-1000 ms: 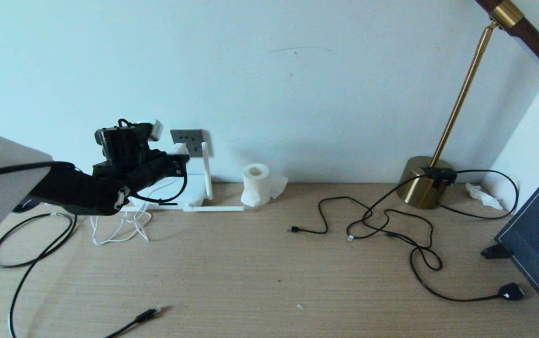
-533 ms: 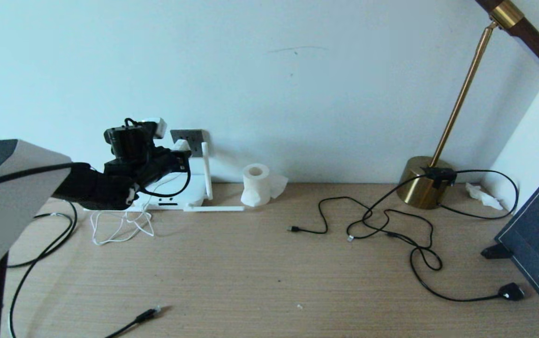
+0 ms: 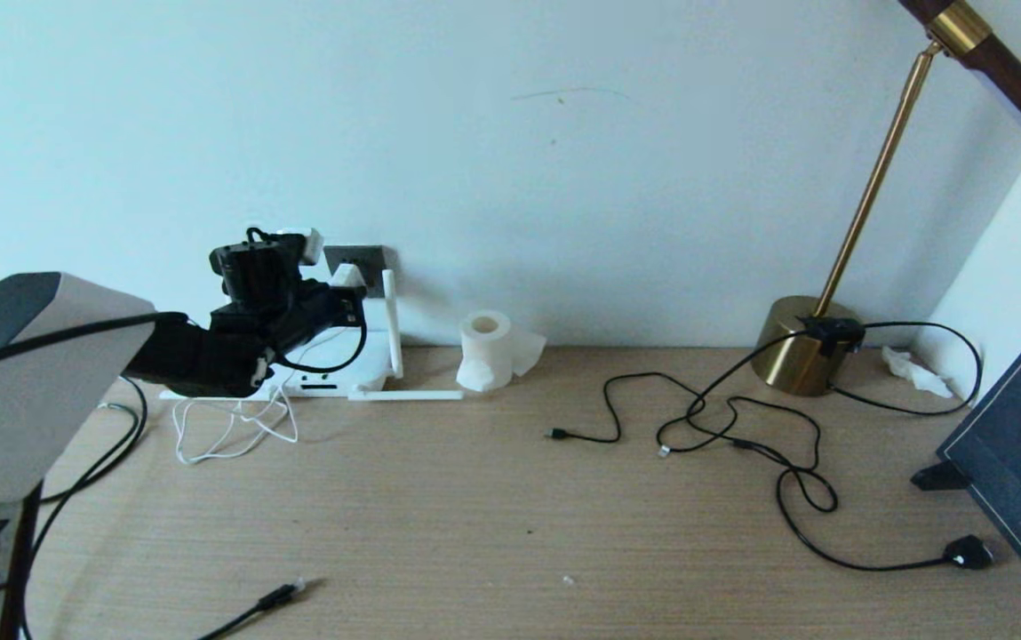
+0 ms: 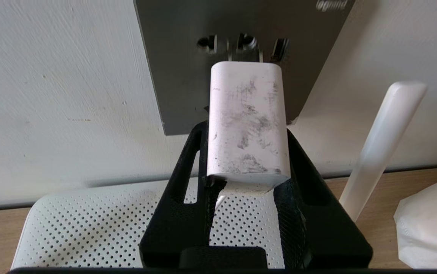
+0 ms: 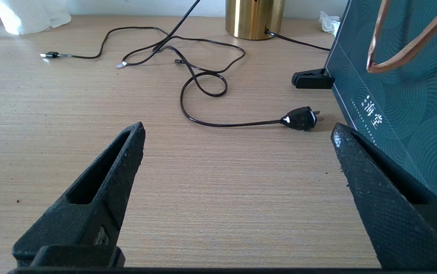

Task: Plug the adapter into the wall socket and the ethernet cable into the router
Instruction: Pick up plug

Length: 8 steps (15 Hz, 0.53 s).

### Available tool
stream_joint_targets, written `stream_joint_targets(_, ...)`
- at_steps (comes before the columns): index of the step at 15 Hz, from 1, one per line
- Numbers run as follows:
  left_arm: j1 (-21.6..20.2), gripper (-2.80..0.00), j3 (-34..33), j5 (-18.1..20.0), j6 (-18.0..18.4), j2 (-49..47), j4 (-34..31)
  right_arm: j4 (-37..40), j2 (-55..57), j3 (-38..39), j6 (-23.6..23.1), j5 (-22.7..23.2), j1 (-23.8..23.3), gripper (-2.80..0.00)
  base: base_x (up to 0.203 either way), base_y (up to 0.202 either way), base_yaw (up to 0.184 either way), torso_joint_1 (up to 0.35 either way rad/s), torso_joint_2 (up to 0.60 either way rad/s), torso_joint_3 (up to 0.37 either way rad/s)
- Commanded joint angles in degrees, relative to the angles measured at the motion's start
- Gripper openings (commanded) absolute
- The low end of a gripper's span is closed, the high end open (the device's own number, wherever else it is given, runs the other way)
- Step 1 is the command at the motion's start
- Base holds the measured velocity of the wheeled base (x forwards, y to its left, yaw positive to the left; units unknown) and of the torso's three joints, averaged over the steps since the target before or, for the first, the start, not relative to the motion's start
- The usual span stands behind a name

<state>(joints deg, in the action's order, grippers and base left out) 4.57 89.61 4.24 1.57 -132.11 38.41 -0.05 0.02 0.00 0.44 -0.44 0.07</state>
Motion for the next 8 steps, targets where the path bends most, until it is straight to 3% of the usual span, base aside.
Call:
stream_joint_targets(1, 0.0, -2.8, 0.2, 0.0, 0.0, 0.3, 0.2, 0.0, 0.0, 0.0, 0.0, 0.0, 0.0, 0.0, 0.0, 0.0, 0.0, 0.0, 0.0, 0.0)
stream_joint_targets(8, -0.1, -2.8, -0.7, -0.1, 0.0, 0.9, 0.6, 0.0, 0.0, 0.0, 0.0, 0.0, 0.0, 0.0, 0.0, 0.0, 0.0, 0.0, 0.0, 0.0)
